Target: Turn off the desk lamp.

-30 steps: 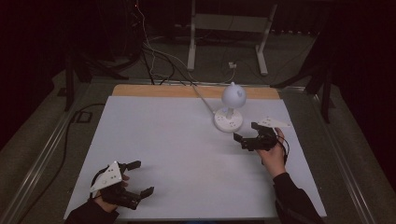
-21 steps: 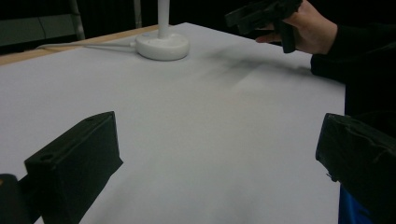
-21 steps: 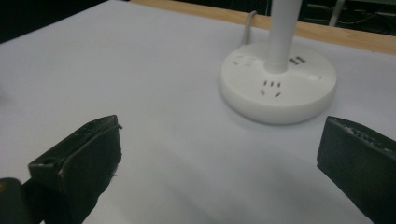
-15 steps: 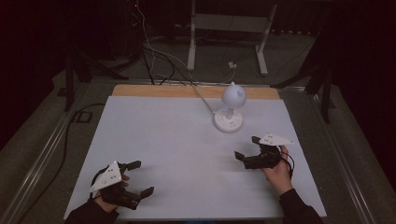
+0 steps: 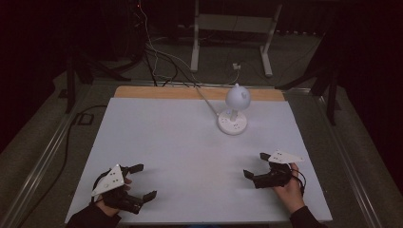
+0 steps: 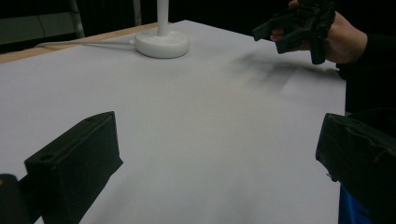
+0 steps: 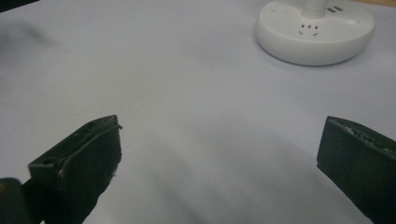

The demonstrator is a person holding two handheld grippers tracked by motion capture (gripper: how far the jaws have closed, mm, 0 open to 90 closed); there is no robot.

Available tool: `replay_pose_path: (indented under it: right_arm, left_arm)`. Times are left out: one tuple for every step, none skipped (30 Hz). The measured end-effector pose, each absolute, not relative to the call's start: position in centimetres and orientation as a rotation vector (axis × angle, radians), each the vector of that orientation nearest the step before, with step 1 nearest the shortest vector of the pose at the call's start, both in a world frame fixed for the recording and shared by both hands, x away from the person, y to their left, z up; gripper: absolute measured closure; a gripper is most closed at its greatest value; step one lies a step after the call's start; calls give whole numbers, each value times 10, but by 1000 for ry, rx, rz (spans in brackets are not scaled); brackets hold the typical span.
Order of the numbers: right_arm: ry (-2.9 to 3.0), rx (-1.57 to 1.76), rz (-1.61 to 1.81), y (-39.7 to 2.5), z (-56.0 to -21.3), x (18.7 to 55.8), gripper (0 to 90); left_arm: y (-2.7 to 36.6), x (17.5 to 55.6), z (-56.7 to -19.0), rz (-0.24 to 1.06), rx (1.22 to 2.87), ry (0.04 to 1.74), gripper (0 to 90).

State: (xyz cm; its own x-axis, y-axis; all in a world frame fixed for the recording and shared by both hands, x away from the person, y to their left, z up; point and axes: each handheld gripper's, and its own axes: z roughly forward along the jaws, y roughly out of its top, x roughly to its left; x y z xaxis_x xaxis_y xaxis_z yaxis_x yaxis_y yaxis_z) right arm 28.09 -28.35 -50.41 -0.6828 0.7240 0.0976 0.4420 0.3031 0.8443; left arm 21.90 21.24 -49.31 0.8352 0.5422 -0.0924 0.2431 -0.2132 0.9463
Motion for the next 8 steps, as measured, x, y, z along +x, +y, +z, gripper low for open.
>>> replay_pose_path:
  right_arm:
    - [2275,1054,1317,-284,-505,279,0]
    - [2278,1047,1314,-284,-505,277,0]
    - [2281,1049,1306,-285,-506,276,0]
    - [2286,1045,1292,-285,-507,275,0]
    - [2294,1033,1286,-285,-508,275,0]
    - [2303,1031,1284,-284,-509,274,0]
    - [2307,1023,1272,-284,-510,274,0]
    - [2309,1019,1265,-283,-510,274,0]
  left_arm:
    - [212,219,-493,305,1800,601,4]
    - [212,219,-493,305,1804,599,4]
    - [212,219,-493,306,1807,599,4]
    - [212,219,-493,306,1809,599,4]
    - [212,219,-493,304,1804,598,4]
    - [212,219,-493,304,1803,599,4]
    - [212,219,-493,306,1806,599,4]
    - [212,219,-493,306,1806,599,4]
